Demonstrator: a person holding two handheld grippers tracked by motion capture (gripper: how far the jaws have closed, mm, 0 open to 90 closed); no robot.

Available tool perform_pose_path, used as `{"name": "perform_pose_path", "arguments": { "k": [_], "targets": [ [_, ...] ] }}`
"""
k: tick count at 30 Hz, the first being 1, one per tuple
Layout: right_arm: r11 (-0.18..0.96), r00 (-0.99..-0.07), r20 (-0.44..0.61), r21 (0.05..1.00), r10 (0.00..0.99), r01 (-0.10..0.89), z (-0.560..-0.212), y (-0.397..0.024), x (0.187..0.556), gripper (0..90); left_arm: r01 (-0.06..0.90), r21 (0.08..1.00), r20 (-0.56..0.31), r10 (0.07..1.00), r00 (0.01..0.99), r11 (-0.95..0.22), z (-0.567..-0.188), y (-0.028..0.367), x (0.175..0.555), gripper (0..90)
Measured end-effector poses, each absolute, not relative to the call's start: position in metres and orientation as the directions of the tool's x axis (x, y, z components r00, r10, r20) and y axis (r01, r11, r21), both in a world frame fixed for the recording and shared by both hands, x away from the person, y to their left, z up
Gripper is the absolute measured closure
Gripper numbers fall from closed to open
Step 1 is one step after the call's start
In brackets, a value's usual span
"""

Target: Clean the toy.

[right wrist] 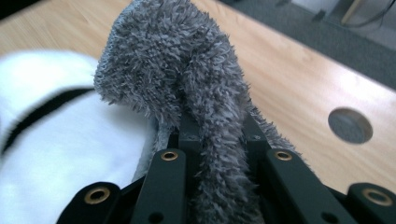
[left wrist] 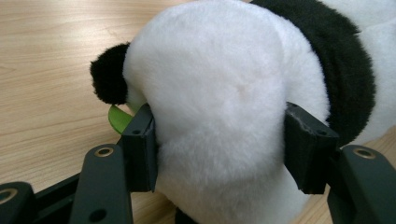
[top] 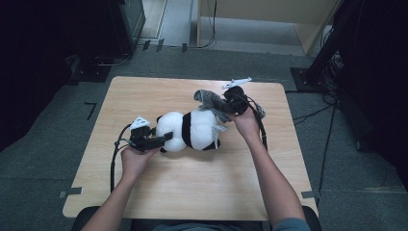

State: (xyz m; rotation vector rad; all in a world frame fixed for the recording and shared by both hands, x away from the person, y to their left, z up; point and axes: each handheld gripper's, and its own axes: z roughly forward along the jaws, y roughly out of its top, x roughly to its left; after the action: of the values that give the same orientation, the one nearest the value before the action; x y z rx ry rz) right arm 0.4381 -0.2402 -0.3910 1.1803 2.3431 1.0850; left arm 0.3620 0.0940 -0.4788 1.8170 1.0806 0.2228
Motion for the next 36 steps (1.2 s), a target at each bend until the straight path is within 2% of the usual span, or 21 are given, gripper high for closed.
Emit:
{"name": "perform_pose_path", "arguments": {
  "k": [5, 11, 16, 27, 32, 36],
  "targets": [
    [0.370, -0.646, 0.059, 0.779, 0.761, 0.507, -0.371, -0.232, 0.427, 77.3, 0.570, 0.811, -0.292, 0.750, 0.593, -0.135, -0.478, 0.094, 0.362, 37.4],
    [0.415, -0.710, 0.041, 0.788, 0.703, 0.455, -0.361, -0.197, 0.413, 77.1, 0.565, 0.814, -0.287, 0.750, 0.596, -0.137, -0.478, 0.094, 0.361, 37.0],
    [0.474, -0.748, 0.011, 0.767, 0.664, 0.432, -0.368, -0.165, 0.408, 76.9, 0.561, 0.817, -0.283, 0.750, 0.597, -0.138, -0.478, 0.094, 0.361, 36.4],
    [0.529, -0.806, 0.010, 0.749, 0.592, 0.398, -0.379, -0.106, 0.403, 75.5, 0.553, 0.821, -0.274, 0.752, 0.599, -0.140, -0.477, 0.093, 0.360, 36.1],
    [0.570, -0.807, -0.012, 0.714, 0.590, 0.406, -0.395, -0.094, 0.404, 68.3, 0.566, 0.814, -0.290, 0.754, 0.590, -0.130, -0.477, 0.093, 0.361, 35.0],
    [0.548, -0.805, 0.005, 0.730, 0.593, 0.408, -0.400, -0.100, 0.405, 70.2, 0.562, 0.817, -0.285, 0.754, 0.591, -0.131, -0.477, 0.093, 0.361, 34.9]
  ]
}}
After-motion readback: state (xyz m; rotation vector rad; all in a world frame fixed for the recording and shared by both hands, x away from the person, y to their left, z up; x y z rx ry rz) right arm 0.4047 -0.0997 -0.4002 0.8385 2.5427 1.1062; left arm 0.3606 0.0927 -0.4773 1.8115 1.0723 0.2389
